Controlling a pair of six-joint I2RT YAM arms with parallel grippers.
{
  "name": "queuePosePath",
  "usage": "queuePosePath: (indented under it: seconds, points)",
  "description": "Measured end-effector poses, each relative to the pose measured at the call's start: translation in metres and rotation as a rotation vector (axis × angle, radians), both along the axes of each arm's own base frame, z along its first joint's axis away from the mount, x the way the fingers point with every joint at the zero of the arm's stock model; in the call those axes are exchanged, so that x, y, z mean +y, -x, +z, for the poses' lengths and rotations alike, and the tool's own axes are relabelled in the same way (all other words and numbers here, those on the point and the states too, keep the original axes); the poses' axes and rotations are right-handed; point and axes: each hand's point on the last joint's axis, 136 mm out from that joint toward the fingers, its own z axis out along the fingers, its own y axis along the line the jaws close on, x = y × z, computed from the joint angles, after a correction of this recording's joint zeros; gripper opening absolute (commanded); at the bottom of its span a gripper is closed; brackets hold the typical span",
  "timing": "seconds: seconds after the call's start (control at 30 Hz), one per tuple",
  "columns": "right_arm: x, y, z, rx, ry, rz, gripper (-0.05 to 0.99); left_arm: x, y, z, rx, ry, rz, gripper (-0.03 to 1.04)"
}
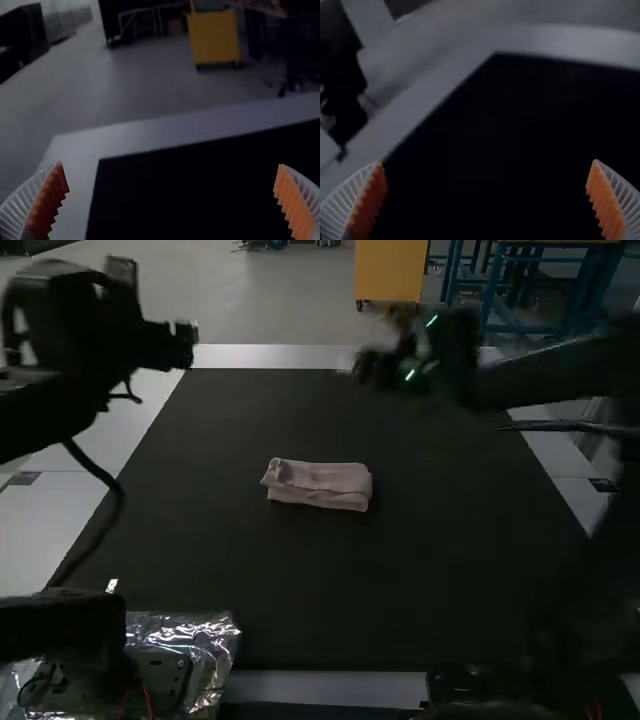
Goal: Fold the towel.
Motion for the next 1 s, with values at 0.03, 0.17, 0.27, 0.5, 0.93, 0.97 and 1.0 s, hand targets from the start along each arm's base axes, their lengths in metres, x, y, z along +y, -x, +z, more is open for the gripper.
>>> queuePosePath:
  seconds: [0.03, 0.17, 0.27, 0.5, 0.93, 0.97, 1.0]
  points:
    - [-0.011, 0.006, 0.021, -0.029, -0.011, -0.018, 0.91, 0.001, 0.007, 0.009, -0.027, -0.002, 0.000, 0.97]
    - [-0.050, 0.038, 0.080, -0.108, -0.037, -0.084, 0.91, 0.003, 0.032, 0.034, -0.104, -0.005, 0.001, 0.97]
    - [-0.074, 0.067, 0.108, -0.167, -0.056, -0.129, 0.91, 0.004, 0.051, 0.051, -0.163, -0.002, 0.002, 0.97]
    - [-0.131, 0.148, 0.152, -0.300, -0.106, -0.243, 0.91, 0.009, 0.107, 0.090, -0.329, 0.001, 0.005, 0.97]
    - [-0.175, 0.285, 0.164, -0.488, -0.191, -0.350, 0.91, 0.019, 0.201, 0.085, -0.503, 0.005, 0.026, 0.97]
    - [-0.176, 0.293, 0.164, -0.500, -0.196, -0.355, 0.91, 0.020, 0.208, 0.083, -0.513, 0.005, 0.028, 0.97]
    - [-0.178, 0.301, 0.164, -0.511, -0.199, -0.365, 0.91, 0.021, 0.214, 0.082, -0.521, 0.005, 0.028, 0.97]
